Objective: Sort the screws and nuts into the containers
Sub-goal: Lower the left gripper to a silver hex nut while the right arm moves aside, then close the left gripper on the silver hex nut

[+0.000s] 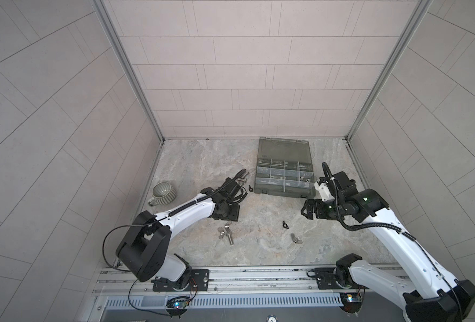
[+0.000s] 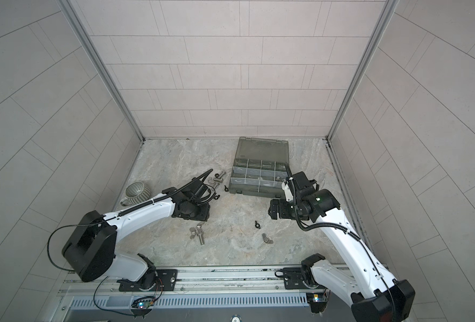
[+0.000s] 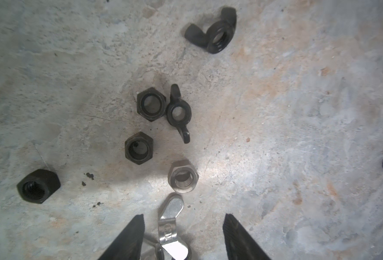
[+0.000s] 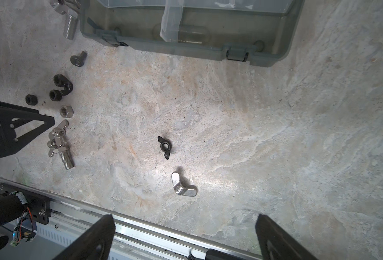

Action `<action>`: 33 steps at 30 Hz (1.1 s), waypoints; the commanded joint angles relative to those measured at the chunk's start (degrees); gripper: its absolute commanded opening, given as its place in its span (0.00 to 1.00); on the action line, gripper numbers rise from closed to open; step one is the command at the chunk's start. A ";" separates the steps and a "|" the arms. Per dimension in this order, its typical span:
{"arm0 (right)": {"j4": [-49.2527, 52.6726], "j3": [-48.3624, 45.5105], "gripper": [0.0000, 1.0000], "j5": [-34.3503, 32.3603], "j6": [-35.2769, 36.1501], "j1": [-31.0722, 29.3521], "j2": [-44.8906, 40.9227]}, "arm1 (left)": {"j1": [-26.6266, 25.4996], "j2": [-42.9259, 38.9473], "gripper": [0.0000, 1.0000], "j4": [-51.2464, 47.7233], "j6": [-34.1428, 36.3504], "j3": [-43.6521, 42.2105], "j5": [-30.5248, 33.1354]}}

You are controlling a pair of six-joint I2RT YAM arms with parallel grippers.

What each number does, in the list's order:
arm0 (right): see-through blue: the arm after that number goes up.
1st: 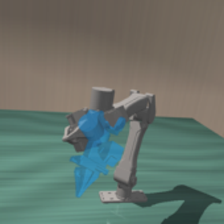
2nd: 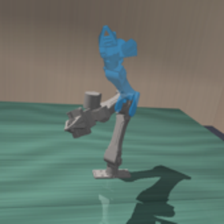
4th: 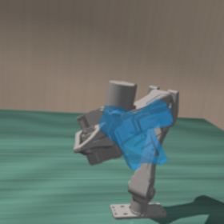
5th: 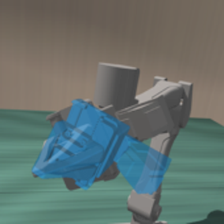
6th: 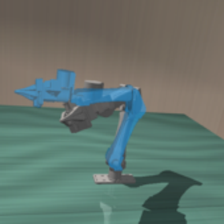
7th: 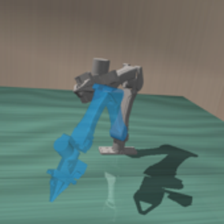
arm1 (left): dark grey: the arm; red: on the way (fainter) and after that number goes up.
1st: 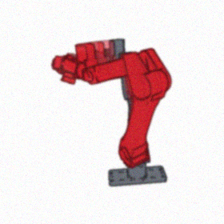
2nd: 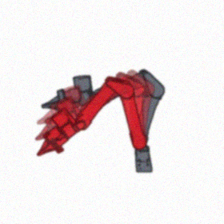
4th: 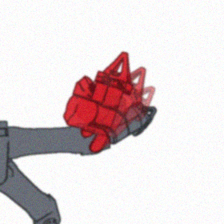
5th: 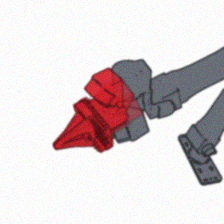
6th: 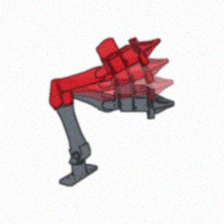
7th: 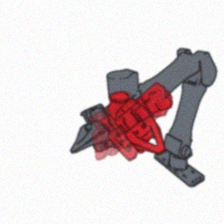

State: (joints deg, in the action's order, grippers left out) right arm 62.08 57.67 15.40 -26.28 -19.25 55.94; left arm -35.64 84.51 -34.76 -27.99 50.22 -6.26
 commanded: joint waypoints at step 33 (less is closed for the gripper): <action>2.23 1.34 0.99 -2.10 1.76 3.17 2.15 | 0.30 10.50 0.52 2.34 0.30 3.18 -0.31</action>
State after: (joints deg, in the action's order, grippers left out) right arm 63.07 57.76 13.93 -25.23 -16.36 58.19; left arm -35.64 94.39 -31.51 -28.23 52.49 -6.37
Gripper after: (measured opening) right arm 0.992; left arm 0.519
